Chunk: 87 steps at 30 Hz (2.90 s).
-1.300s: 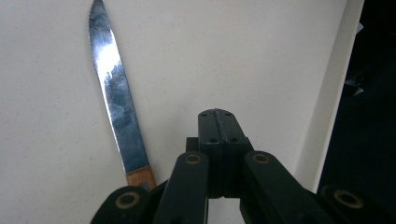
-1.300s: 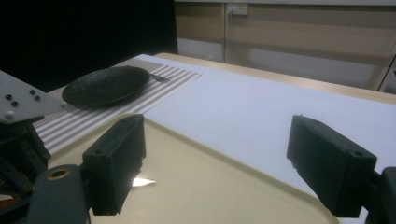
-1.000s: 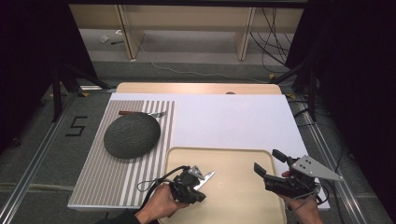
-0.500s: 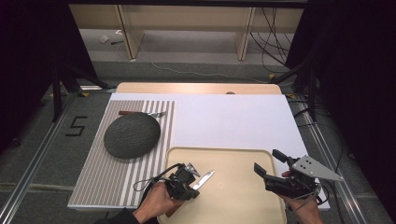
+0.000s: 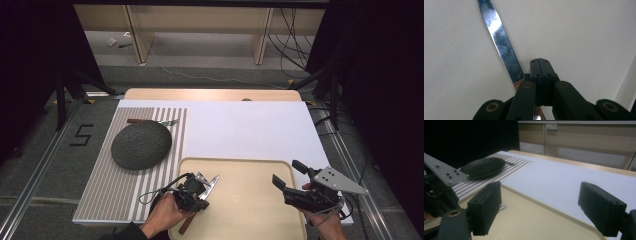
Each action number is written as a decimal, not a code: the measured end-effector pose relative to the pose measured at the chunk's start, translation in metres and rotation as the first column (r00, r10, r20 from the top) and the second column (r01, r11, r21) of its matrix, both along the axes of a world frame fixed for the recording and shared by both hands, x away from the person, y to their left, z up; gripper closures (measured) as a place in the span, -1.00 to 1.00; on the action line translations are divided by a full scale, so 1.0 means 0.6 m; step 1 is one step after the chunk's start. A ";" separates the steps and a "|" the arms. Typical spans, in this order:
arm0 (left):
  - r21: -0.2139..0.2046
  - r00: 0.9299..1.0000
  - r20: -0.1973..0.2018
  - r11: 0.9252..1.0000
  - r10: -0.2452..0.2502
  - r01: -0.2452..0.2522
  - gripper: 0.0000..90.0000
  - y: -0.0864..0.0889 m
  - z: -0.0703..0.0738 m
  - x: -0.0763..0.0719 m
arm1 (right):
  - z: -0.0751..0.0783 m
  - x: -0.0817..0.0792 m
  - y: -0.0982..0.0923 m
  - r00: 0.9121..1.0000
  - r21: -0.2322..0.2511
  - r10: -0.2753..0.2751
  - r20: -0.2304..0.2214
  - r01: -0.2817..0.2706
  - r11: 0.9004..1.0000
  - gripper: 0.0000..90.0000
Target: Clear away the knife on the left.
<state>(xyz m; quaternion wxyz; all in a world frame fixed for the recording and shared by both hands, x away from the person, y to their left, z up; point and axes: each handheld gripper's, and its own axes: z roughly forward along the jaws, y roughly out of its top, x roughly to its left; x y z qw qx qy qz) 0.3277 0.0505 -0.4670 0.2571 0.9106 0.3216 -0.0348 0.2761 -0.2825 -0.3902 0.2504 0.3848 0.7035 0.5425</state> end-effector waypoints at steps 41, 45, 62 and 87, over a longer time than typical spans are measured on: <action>0.084 0.997 -0.025 0.994 0.077 -0.074 1.00 0.061 0.008 0.026 | 0.000 0.000 0.001 1.000 -0.005 -0.001 0.001 0.001 1.000 -0.56; 0.090 0.996 -0.024 0.993 0.082 -0.079 1.00 0.065 0.008 0.028 | 0.000 0.000 0.001 1.000 -0.004 0.000 0.001 0.000 1.000 -0.56; 0.106 0.995 -0.031 0.991 0.091 -0.088 1.00 0.079 0.010 0.030 | 0.000 -0.001 0.001 1.000 -0.008 0.001 0.003 -0.001 1.000 -0.56; -0.226 0.990 0.048 0.967 0.129 -0.116 0.07 0.104 0.041 0.030 | 0.000 0.000 0.001 1.000 -0.004 0.002 0.002 -0.002 1.000 -0.56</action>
